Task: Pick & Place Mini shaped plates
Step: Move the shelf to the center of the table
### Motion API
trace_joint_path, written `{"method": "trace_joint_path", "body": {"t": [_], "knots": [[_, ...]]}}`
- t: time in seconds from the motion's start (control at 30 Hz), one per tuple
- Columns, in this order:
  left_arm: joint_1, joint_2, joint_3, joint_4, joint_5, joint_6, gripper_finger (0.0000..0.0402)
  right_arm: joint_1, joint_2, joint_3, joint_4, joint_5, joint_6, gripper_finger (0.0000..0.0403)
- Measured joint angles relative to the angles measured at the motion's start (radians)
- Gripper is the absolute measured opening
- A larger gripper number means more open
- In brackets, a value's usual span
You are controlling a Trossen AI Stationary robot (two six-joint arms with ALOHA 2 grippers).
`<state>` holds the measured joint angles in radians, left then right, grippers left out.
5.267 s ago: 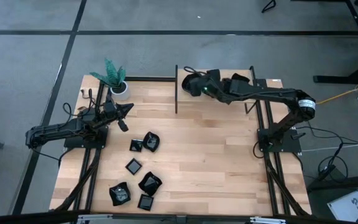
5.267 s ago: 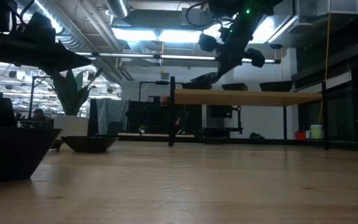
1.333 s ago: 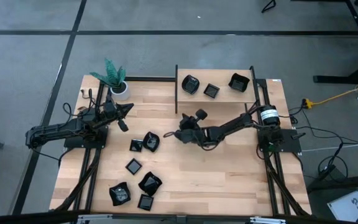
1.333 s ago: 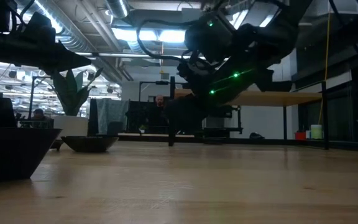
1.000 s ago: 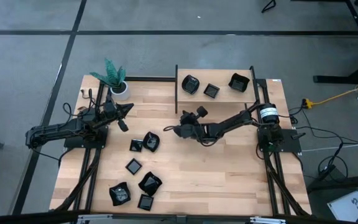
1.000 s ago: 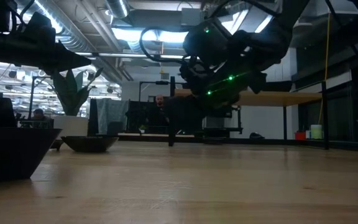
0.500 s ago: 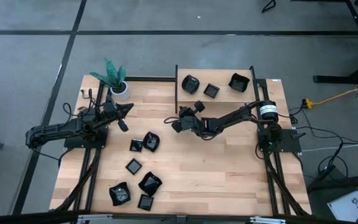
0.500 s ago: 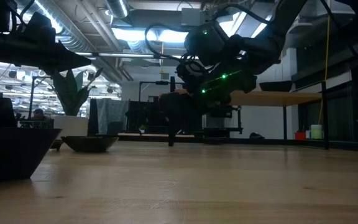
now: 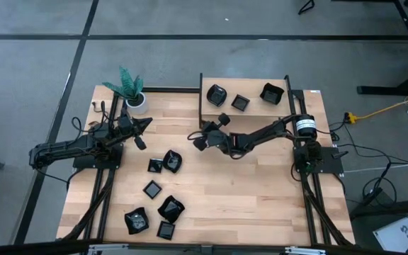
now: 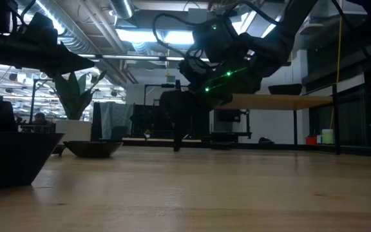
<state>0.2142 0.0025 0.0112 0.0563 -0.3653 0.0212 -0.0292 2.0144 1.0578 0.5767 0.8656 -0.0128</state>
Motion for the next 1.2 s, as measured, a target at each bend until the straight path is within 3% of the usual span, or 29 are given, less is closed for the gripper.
{"method": "trace_joint_path", "body": {"t": [0.5, 0.73, 0.93, 1.2], "knots": [[0.000, 0.000, 0.000, 0.000, 0.000, 0.000, 0.0004, 0.001, 0.041, 0.103, -0.009, -0.130, -0.082, 0.0000], [0.000, 0.000, 0.000, 0.000, 0.000, 0.000, 0.0004, 0.047, 0.094, 0.147, -0.187, -0.132, -0.044, 0.0000], [0.000, 0.000, 0.000, 0.000, 0.000, 0.000, 0.0004, 0.134, 0.092, 0.147, -0.258, 0.008, -0.136, 0.0000], [0.000, 0.000, 0.000, 0.000, 0.000, 0.000, 0.0004, 0.063, 0.092, 0.147, -0.388, 0.122, -0.051, 0.0000]]}}
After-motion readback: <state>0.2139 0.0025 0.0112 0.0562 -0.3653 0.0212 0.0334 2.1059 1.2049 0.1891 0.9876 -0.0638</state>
